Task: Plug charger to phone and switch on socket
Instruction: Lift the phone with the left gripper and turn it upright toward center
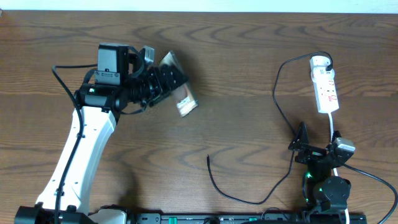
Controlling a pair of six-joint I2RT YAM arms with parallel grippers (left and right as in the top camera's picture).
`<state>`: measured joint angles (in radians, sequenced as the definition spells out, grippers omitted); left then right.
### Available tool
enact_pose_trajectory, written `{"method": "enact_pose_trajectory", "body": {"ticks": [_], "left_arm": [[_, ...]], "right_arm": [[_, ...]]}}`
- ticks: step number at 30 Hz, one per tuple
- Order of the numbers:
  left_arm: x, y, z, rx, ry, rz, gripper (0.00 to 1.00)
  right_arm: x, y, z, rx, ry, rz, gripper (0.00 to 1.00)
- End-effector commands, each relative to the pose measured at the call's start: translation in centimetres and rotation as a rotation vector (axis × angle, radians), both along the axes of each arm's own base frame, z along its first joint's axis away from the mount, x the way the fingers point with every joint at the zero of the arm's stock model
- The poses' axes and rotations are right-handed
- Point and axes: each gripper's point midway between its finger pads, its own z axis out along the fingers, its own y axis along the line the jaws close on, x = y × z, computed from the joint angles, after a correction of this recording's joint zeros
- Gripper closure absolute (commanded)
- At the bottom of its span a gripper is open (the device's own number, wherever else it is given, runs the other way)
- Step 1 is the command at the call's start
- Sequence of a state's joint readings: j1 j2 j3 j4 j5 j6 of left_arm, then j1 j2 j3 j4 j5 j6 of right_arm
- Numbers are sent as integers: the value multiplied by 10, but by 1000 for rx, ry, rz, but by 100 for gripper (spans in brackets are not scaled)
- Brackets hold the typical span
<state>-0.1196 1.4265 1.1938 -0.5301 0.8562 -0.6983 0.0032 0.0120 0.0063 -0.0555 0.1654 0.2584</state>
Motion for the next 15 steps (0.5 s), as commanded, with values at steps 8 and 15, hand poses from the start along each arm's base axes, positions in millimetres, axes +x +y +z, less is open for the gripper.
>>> {"method": "enact_pose_trajectory", "body": {"ticks": [8,15], "left_arm": [[-8,-12,78,-544,567,152,93],[-10,2,86,-682,886,260,93]], "right_arm": [[0,2,-1,-13,6,7,1],[0,2,-1,-13,6,7,1]]}}
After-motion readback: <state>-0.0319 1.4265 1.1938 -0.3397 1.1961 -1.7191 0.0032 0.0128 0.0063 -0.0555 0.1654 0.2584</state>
